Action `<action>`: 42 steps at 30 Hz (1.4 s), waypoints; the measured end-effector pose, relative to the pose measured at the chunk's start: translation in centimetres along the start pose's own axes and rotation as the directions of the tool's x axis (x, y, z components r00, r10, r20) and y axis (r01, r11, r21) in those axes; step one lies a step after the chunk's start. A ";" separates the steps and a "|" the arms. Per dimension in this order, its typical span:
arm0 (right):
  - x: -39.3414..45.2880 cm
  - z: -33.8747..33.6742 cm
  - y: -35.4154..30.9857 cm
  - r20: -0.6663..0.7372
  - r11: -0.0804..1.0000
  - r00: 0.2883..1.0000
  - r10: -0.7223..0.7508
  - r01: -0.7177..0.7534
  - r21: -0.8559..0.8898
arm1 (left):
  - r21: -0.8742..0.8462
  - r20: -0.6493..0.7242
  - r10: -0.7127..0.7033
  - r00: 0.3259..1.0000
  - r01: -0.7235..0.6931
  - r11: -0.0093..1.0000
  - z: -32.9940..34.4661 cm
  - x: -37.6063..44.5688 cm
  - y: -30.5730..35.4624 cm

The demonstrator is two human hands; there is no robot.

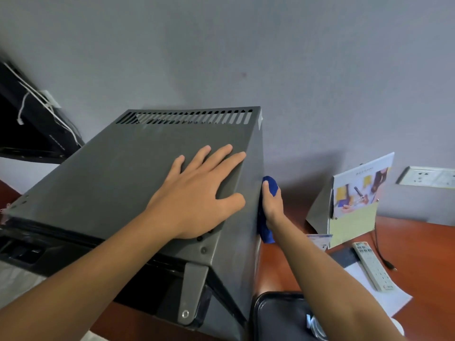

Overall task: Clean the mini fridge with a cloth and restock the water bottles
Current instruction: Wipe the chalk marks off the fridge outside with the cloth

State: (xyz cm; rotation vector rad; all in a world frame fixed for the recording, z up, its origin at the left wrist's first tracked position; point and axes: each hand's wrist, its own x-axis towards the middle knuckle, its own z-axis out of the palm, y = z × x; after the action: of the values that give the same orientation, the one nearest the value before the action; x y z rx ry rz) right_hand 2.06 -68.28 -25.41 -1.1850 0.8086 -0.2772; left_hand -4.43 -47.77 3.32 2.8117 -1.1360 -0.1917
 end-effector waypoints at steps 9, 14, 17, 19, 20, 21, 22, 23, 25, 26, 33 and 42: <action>-22.1 -1.5 1.4 0.024 0.906 0.919 -0.393 0.383 0.183 | -0.013 0.033 -0.038 0.999 0.039 0.999 0.1 -0.4 0.3; -32.3 -0.4 5.2 -0.046 0.868 0.880 -0.472 0.473 0.151 | -0.019 0.047 -0.040 0.998 0.041 0.999 0.0 -0.4 0.3; -31.2 -1.2 3.3 0.077 0.837 0.834 -0.547 0.543 0.072 | -0.024 0.039 -0.035 0.999 0.036 0.999 0.0 -0.5 0.5; -28.4 -1.7 5.0 0.103 0.831 0.825 -0.556 0.555 0.041 | -0.020 0.027 -0.041 0.999 0.042 0.999 0.2 -0.8 1.0; -26.7 -2.1 5.2 0.045 0.880 0.879 -0.474 0.471 0.066 | -0.015 0.021 -0.041 0.999 0.041 0.999 0.3 -1.0 1.3; -24.6 -2.1 5.3 -0.029 0.912 0.916 -0.400 0.401 0.086 | -0.010 0.013 -0.042 0.999 0.042 0.999 0.4 -1.2 1.6; -22.5 -1.5 5.2 -0.050 0.928 0.931 -0.361 0.364 0.082 | -0.009 0.006 -0.042 0.999 0.042 0.999 0.4 -1.2 1.8; -20.2 -1.2 5.2 -0.055 0.951 0.952 -0.301 0.304 0.058 | -0.011 0.001 -0.043 0.999 0.043 0.999 0.3 -1.2 1.9; -14.8 -1.3 5.0 -0.073 0.984 0.983 -0.171 0.174 0.037 | -0.013 -0.003 -0.044 0.999 0.044 0.999 0.2 -1.2 2.1; -11.9 -1.4 5.0 -0.065 0.992 0.990 -0.124 0.126 0.032 | -0.013 -0.004 -0.048 0.999 0.048 0.999 0.2 -1.2 2.0; 2.5 -1.1 4.4 -0.130 0.996 0.987 0.092 -0.091 0.010 | -0.010 -0.009 -0.048 0.999 0.048 0.999 0.2 -1.1 1.8; 2.8 0.3 2.2 -0.135 0.996 0.989 0.062 -0.054 0.064 | -0.040 -0.021 -0.064 0.998 0.063 0.997 0.3 -0.7 1.2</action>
State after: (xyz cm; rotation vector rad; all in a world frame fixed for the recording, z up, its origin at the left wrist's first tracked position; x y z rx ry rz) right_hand 3.77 -68.86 -28.50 -1.0922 0.9470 -0.3356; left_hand -5.82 -48.17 3.29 2.8099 -1.0281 -0.1851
